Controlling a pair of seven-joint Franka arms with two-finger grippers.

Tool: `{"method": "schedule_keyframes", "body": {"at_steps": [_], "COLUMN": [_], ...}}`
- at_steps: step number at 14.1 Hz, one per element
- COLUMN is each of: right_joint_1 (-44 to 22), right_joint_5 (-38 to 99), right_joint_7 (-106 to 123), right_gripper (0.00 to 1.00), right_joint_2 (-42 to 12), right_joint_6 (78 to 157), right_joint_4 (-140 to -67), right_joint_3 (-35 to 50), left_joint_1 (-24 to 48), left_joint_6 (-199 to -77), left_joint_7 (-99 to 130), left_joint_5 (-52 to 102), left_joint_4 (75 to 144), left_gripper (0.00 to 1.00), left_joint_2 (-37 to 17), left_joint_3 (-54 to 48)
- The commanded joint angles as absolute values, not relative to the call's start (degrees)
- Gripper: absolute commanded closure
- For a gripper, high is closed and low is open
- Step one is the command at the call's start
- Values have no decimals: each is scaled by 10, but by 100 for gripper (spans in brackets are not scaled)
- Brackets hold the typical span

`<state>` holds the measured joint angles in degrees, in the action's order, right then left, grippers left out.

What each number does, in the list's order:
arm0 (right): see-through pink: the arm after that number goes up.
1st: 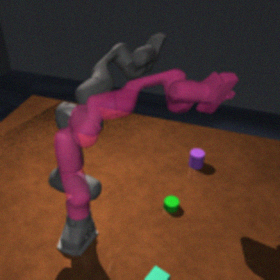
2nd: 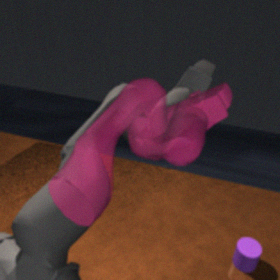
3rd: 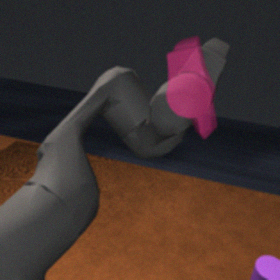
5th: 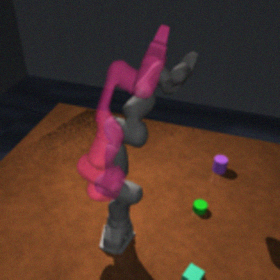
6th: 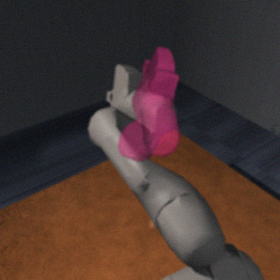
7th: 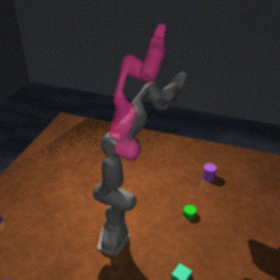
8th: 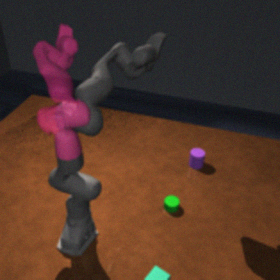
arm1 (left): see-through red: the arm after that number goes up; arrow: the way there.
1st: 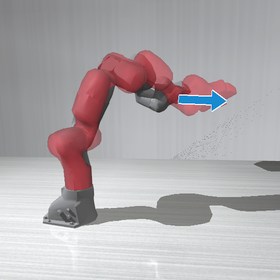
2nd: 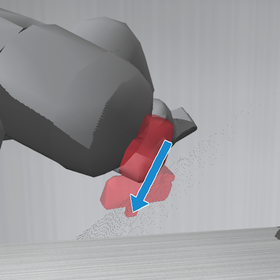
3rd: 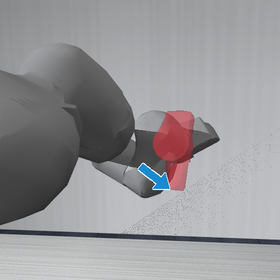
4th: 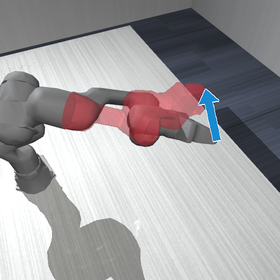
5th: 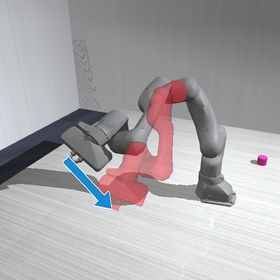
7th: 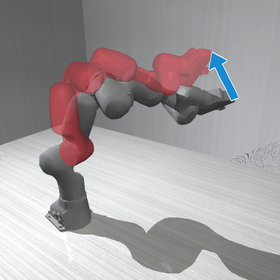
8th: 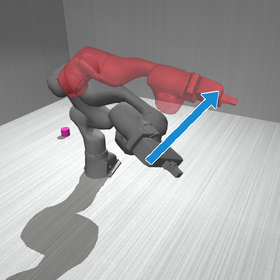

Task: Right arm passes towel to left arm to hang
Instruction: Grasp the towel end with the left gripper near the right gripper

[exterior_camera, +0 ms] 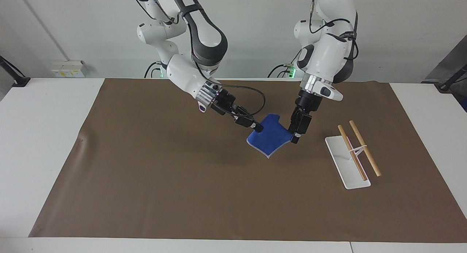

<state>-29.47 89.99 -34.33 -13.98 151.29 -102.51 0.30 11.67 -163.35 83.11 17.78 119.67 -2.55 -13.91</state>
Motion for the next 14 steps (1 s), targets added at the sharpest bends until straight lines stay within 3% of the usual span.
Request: {"method": "schedule_keyframes", "body": {"at_steps": [1,3,4,6,9,14], "right_joint_1": [-297,-298,-306,-308,-308,-308], "right_joint_5": [911,911,911,911,910,904], "right_joint_7": [-348,-346,-346,-346,-346,-332], "right_gripper": [100,100,100,100,100,100], "right_joint_2": [-140,-140,-141,-141,-142,-142], "right_joint_6": [1526,1527,1527,1542,1542,1542], "right_joint_4": [-1022,-1024,-1024,-1025,-1024,-1025], "right_joint_3": [5,5,5,5,5,5], "left_joint_1": [121,121,121,121,120,105], "left_joint_6": [-1658,-1668,-1669,-1669,-1667,-1662], "left_joint_7": [845,852,852,851,839,786], "left_joint_5": [189,189,189,189,188,189], "left_joint_4": [1192,1186,1184,1183,1184,1186], "left_gripper": [0,3,11,40,100,100], "left_joint_2": [-32,-41,-46,-49,-49,-47], "left_joint_3": [-144,-150,-154,-155,-154,-148]}}
